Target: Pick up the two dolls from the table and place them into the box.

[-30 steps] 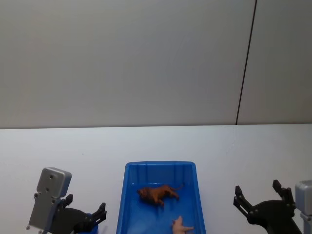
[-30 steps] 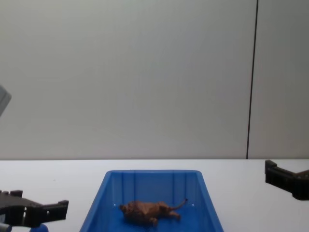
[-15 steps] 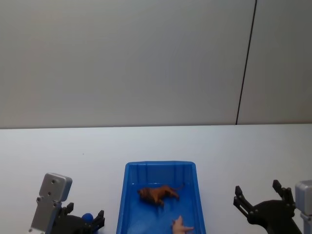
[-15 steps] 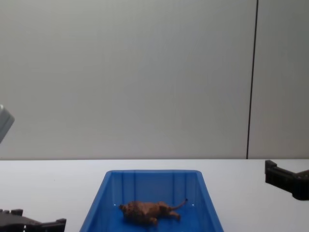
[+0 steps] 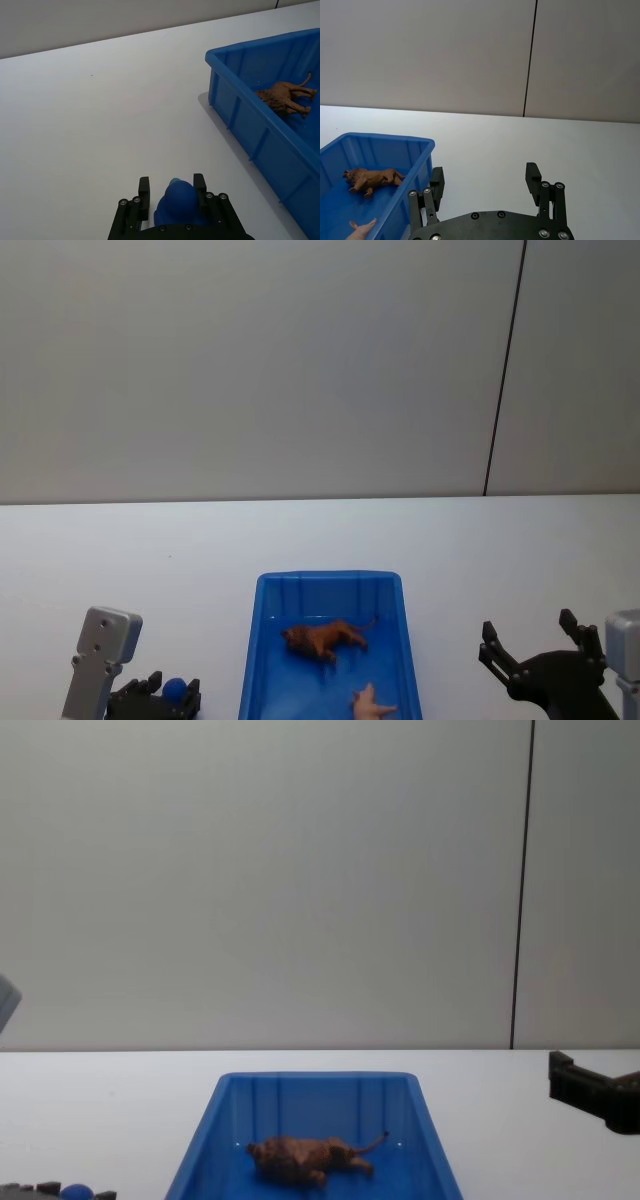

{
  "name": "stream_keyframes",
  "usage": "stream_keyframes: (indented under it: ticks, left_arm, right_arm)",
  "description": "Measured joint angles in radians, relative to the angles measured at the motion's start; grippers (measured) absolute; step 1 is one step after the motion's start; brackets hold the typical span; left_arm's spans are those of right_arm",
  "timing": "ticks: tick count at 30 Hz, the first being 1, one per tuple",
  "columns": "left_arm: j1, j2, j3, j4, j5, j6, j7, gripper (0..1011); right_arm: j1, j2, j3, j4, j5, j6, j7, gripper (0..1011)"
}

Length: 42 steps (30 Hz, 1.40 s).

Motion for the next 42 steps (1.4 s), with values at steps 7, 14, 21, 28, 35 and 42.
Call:
stream_keyframes:
  ticks: [7,14,21,28,35,42]
  left_arm:
    - [0.006,-0.004,-0.001,0.005,-0.006,-0.012,0.001,363]
    - [0.012,-0.007,-0.003,0.005,-0.007,-0.036,0.001,306]
    - [0.016,-0.007,-0.006,-0.014,0.007,-0.077,-0.001,261]
    - [0.012,-0.006,-0.011,-0.050,0.039,-0.127,-0.022,223]
    - [-0.002,-0.005,-0.016,-0.078,0.067,-0.169,-0.069,185]
    - [-0.021,-0.008,-0.019,-0.093,0.086,-0.206,-0.145,151]
  right_arm:
    - [0.000,0.000,0.000,0.000,0.000,0.000,0.000,1001]
    - [0.000,0.000,0.000,0.000,0.000,0.000,0.000,1001]
    - [0.000,0.000,0.000,0.000,0.000,0.000,0.000,1001]
    - [0.000,0.000,0.000,0.000,0.000,0.000,0.000,1001]
    - [0.000,0.000,0.000,0.000,0.000,0.000,0.000,1001]
    - [0.000,0.000,0.000,0.000,0.000,0.000,0.000,1001]
